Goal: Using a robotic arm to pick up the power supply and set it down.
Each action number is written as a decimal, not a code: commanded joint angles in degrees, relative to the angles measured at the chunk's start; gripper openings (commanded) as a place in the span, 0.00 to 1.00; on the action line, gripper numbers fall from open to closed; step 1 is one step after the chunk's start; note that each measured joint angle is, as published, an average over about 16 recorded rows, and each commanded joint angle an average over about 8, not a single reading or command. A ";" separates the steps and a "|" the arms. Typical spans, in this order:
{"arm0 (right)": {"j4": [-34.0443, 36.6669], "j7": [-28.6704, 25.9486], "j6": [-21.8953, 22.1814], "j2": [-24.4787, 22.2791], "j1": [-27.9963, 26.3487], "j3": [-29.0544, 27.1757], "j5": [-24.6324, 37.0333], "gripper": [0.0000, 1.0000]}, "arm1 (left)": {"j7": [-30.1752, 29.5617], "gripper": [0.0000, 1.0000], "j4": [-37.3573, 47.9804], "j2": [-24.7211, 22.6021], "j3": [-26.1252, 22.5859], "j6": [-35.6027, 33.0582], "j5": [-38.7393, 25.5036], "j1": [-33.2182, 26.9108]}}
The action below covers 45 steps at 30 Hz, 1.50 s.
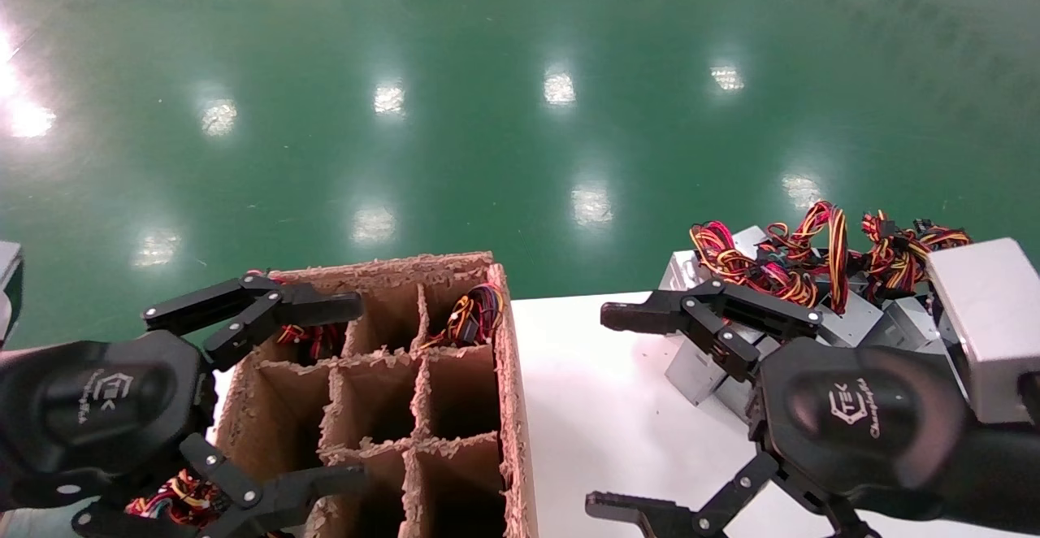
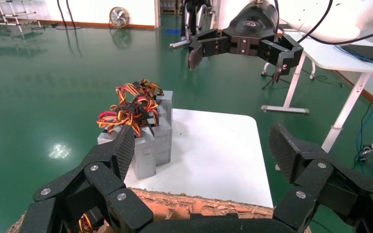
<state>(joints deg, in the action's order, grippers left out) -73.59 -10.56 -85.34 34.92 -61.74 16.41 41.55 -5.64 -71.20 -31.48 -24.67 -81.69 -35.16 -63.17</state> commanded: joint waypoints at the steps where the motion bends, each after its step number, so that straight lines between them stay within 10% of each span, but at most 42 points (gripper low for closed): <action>1: 0.00 0.00 0.00 0.00 0.00 0.00 0.00 1.00 | 0.00 1.00 0.00 0.00 0.00 0.00 0.00 0.00; 15: 0.00 0.00 0.00 0.00 0.00 0.00 0.00 1.00 | 0.00 0.99 0.00 0.00 0.00 0.00 0.00 0.00; 23: 0.00 0.00 0.00 0.00 0.00 0.00 0.00 1.00 | 0.00 0.00 0.00 0.00 0.00 0.00 0.00 0.00; 45: 4.97 4.77 9.78 8.59 -2.46 3.48 9.93 1.00 | 0.00 0.00 0.00 0.00 0.00 0.00 0.00 0.00</action>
<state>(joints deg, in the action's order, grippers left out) -67.43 -5.72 -76.27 44.04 -64.60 19.95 50.94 -5.64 -71.20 -31.48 -24.68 -81.69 -35.16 -63.17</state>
